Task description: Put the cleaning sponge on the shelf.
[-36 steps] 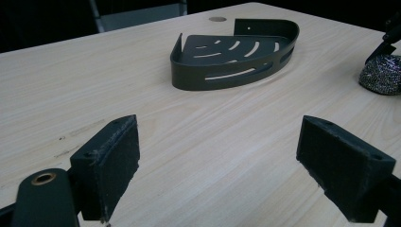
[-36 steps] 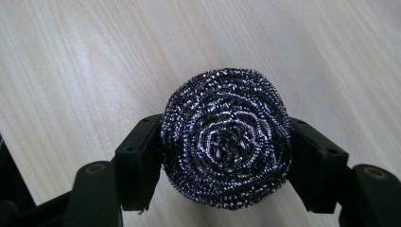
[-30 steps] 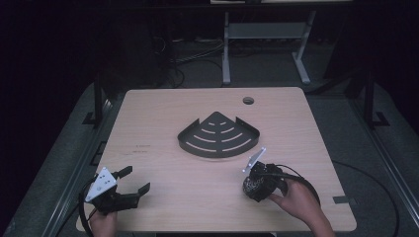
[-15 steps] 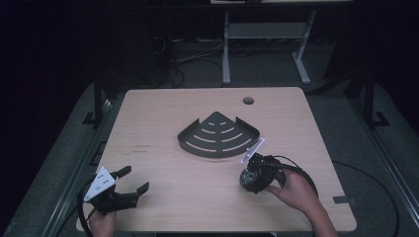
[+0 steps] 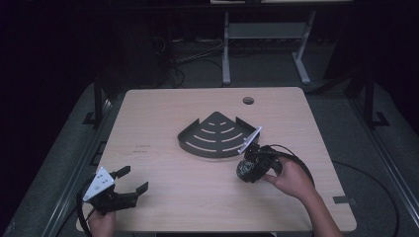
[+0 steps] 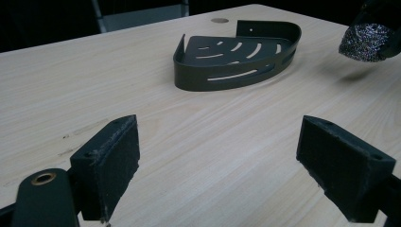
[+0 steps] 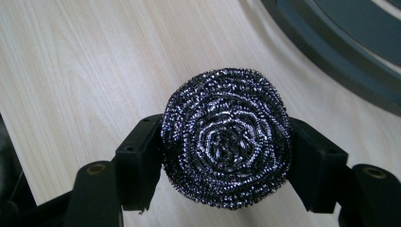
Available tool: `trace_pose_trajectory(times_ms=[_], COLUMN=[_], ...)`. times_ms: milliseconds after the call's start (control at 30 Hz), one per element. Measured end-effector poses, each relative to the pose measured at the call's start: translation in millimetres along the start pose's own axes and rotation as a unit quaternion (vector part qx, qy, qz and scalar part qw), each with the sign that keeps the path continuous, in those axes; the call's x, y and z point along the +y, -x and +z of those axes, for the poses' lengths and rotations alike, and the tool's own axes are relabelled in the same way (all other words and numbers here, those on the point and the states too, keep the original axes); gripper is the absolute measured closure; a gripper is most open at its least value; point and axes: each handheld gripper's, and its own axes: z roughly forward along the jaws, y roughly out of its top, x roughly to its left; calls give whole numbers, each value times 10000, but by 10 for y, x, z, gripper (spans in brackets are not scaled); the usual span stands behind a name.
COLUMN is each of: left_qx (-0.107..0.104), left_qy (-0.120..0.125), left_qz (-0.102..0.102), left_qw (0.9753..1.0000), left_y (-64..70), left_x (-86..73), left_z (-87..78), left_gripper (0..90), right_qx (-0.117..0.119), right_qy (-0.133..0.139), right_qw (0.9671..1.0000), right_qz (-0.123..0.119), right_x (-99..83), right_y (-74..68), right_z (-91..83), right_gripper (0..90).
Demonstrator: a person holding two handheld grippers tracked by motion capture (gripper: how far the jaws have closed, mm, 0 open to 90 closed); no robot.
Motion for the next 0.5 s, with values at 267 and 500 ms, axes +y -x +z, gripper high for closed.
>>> trace_pose_trajectory(times_ms=[267, 500], left_qx=[15, 12], left_qy=[16, 24], left_qz=[-6, -13], left_qw=[10000, 10000], left_y=[-3, -7], left_x=[2, 0], left_z=[-11, -13], left_gripper=[135, 135], right_qx=[19, 53], right_qy=[27, 48], right_qw=[10000, 10000], right_qz=[-9, -31], right_x=[127, 248], right_y=[81, 140], right_z=[-47, -76], right_gripper=[335, 335])
